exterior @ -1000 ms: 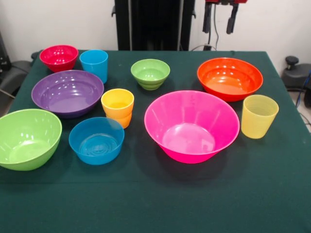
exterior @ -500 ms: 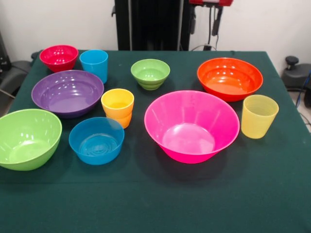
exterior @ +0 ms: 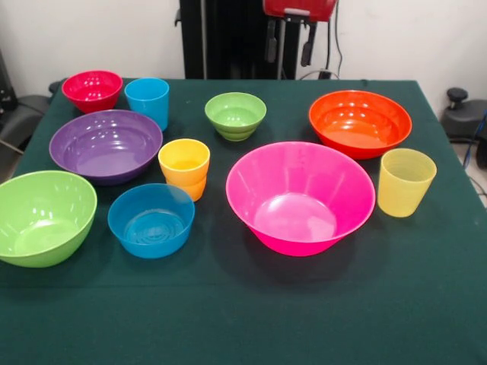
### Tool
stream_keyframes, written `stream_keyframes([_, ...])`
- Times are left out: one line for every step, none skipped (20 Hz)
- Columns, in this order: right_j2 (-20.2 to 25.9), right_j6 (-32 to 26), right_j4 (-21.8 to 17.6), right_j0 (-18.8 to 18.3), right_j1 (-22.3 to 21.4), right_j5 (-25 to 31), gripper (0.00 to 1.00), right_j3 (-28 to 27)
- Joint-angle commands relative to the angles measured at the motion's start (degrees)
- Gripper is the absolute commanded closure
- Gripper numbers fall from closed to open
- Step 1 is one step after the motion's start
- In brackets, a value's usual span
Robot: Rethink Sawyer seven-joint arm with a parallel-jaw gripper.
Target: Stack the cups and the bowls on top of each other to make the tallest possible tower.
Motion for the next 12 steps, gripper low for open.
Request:
stream_keyframes([2.87,9.11,-2.77,0.42,3.0,-2.87,0.0,4.14])
stream_keyframes([3.15,8.84,-3.08,-0.34,3.29,-3.16,0.0,4.18])
stream_keyframes([3.16,8.96,-3.04,-0.16,3.55,-3.42,0.0,4.25])
stream_keyframes([3.04,8.89,-3.12,-0.4,3.61,-3.56,0.0,4.27])
stream_keyframes([2.86,9.1,-3.0,0.03,3.75,-3.8,0.0,4.34])
stream_keyframes([2.65,9.06,-3.03,-0.12,3.73,-3.86,0.0,4.4])
stream_keyframes([2.53,9.1,-2.9,0.13,3.63,-3.74,0.0,4.4])
stream_keyframes([2.64,8.76,-3.15,-0.51,3.55,-3.64,0.0,4.45])
stream_keyframes([2.69,8.65,-3.08,-0.44,3.43,-3.4,0.0,4.36])
stream_keyframes([3.04,8.35,-3.34,-1.15,3.48,-3.39,0.0,4.41])
stream_keyframes([3.4,8.05,-3.6,-1.86,3.52,-3.39,0.0,4.46])
stream_keyframes([3.81,7.71,-4.02,-2.86,3.56,-3.42,0.0,4.57])
